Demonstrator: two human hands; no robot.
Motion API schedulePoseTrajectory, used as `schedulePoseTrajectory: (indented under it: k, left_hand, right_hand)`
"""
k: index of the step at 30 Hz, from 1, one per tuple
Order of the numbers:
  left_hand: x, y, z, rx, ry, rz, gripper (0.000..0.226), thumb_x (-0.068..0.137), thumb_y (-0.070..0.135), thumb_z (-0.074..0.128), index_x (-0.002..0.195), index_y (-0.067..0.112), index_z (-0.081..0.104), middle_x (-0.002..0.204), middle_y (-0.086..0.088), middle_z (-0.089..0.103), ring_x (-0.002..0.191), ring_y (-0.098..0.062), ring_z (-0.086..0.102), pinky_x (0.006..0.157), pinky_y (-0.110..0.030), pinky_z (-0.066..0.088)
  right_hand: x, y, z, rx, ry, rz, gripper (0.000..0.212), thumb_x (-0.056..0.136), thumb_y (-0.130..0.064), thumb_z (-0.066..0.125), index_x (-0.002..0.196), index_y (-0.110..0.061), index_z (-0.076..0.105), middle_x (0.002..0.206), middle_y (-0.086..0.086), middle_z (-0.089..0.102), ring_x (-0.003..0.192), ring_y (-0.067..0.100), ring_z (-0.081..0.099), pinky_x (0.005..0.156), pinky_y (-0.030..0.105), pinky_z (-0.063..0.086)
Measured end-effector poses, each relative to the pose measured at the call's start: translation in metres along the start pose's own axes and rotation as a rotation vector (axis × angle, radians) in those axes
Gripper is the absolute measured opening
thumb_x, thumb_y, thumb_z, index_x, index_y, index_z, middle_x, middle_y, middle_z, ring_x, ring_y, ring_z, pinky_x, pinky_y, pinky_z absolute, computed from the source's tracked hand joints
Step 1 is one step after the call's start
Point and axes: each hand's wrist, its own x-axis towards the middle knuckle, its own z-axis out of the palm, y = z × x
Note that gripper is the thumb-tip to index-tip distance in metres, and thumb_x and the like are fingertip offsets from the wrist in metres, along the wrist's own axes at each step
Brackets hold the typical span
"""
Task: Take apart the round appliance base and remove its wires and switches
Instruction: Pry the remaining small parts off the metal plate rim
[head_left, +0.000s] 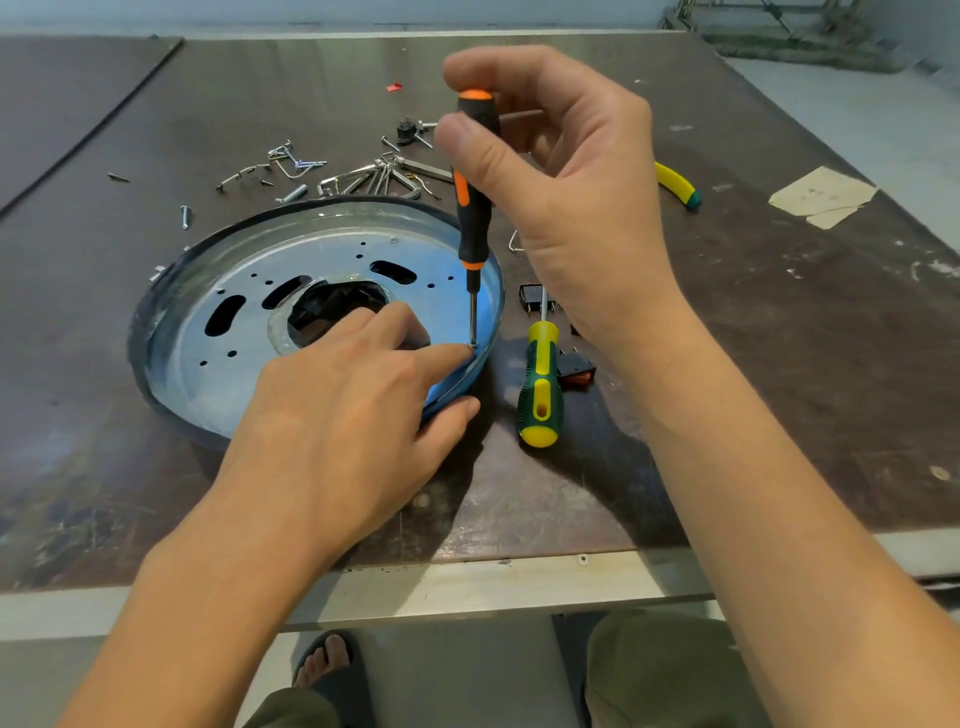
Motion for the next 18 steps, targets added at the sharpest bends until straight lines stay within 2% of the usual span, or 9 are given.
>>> schedulePoseTrajectory:
  k: [4,8,15,18]
  left_hand:
    - [0.0001,0.0019,-0.0015,0.036,-0.001,-0.004,0.046,0.09,0.064,0.034,0.12,0.042,0.06,0.106,0.014,0.051,0.096,-0.012,0.051,0.048,-0.028,0.044]
    - [-0.0004,0.0023,-0.0028,0.056,-0.004,0.001,0.044,0.09,0.064,0.032,0.117,0.042,0.059,0.106,0.014,0.051,0.096,-0.011,0.05,0.044,-0.023,0.033]
    - [-0.0004,0.0024,-0.0019,0.05,-0.003,-0.007,0.047,0.09,0.064,0.031,0.121,0.042,0.058,0.108,0.014,0.05,0.098,-0.012,0.05,0.048,-0.028,0.045]
    - [-0.0007,0.0027,-0.0015,0.056,-0.005,-0.006,0.046,0.09,0.064,0.031,0.12,0.042,0.058,0.109,0.014,0.05,0.099,-0.012,0.051,0.048,-0.026,0.042]
  right_hand:
    - [0.0012,0.0,-0.0026,-0.026,-0.007,-0.016,0.03,0.09,-0.003,0.074,0.118,0.004,0.067,0.098,0.008,0.068,0.093,0.016,0.064,0.089,0.046,0.057]
    - [0.0023,0.0013,-0.0052,-0.028,-0.033,-0.025,0.03,0.094,0.001,0.066,0.124,0.006,0.064,0.1,0.008,0.067,0.097,0.021,0.066,0.088,0.046,0.058]
    - [0.0032,0.0014,-0.0053,-0.028,-0.033,-0.012,0.029,0.096,0.003,0.064,0.124,0.007,0.063,0.103,0.011,0.068,0.098,0.021,0.067,0.089,0.044,0.059]
    - [0.0023,0.0016,-0.0055,0.001,-0.035,-0.007,0.029,0.098,0.009,0.054,0.127,0.008,0.06,0.113,0.022,0.069,0.106,0.03,0.07,0.092,0.04,0.06]
